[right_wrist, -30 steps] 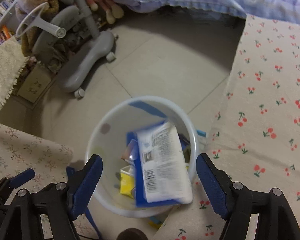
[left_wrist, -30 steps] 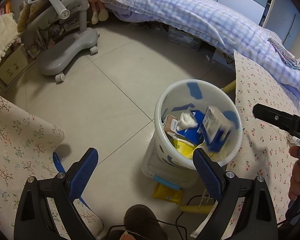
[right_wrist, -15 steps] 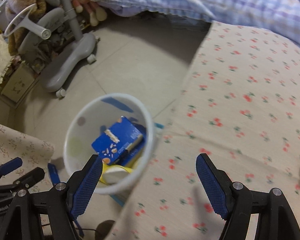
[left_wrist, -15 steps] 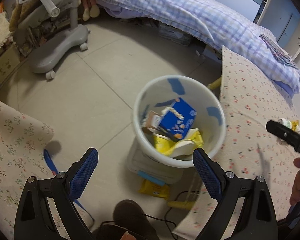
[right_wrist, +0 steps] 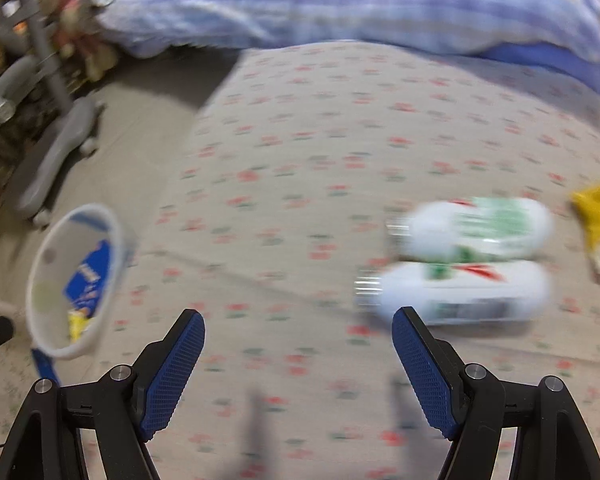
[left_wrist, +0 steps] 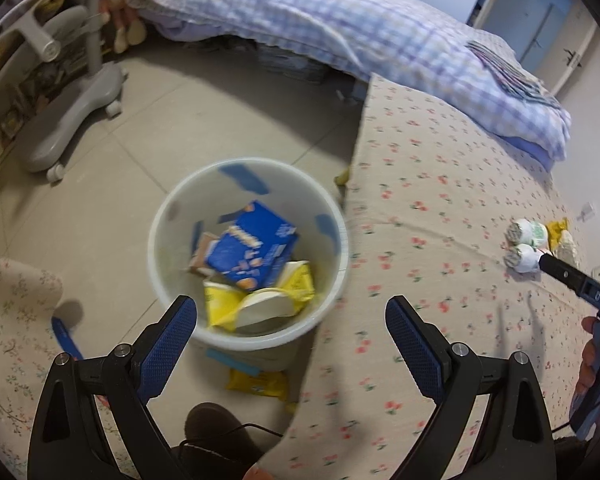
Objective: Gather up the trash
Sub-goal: 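Move both open tools back toward the white yogurt bottles on the table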
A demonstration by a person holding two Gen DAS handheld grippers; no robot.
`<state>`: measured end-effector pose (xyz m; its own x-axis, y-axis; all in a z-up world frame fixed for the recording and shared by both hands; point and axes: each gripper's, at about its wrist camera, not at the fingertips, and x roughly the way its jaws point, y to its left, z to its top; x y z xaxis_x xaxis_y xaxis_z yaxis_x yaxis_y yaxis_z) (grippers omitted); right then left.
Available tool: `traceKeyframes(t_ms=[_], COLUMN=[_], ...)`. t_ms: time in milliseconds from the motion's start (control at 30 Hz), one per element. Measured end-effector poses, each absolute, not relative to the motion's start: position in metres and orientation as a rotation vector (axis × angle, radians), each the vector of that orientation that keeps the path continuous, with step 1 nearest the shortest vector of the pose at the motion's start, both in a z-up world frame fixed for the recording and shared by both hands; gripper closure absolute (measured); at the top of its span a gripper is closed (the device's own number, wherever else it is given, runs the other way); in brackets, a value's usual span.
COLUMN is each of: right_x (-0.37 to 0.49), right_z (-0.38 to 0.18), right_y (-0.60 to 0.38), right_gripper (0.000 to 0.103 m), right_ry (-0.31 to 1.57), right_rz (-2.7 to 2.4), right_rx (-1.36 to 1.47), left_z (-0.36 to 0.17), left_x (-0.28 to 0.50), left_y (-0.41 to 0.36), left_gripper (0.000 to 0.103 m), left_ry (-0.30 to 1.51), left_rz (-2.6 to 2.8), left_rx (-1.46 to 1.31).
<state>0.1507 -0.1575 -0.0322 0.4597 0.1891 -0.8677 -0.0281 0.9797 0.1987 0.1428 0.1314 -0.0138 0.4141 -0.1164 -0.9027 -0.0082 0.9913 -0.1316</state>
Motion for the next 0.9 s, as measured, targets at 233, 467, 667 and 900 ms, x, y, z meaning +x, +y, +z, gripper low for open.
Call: traceKeyframes(t_ms=[233, 467, 667, 900], right_x=[0.151, 0.152, 0.161, 0.168], right_z=[-0.030, -0.028, -0.040, -0.058], right_y=[-0.234, -0.303, -0.352, -0.385], right_gripper=[0.022, 0.022, 0.022, 0.038], right_ry=[1.078, 1.036, 1.028, 1.023], right_rz=[-0.004, -0.181, -0.351, -0.394], right_rx=[0.244, 0.250, 0.235, 0.332], left_z=[-0.011, -0.009, -0.010, -0.017], left_x=[0.154, 0.165, 0.179, 0.187], left_y=[0.083, 0.029, -0.022, -0.088], left_gripper=[0.006, 0.006, 0.006, 0.006], left_ry=[1.160, 1.165, 1.172, 1.162], left_rz=[-0.121, -0.184, -0.237, -0.335], left_rx=[-0.090, -0.047, -0.004, 0.089])
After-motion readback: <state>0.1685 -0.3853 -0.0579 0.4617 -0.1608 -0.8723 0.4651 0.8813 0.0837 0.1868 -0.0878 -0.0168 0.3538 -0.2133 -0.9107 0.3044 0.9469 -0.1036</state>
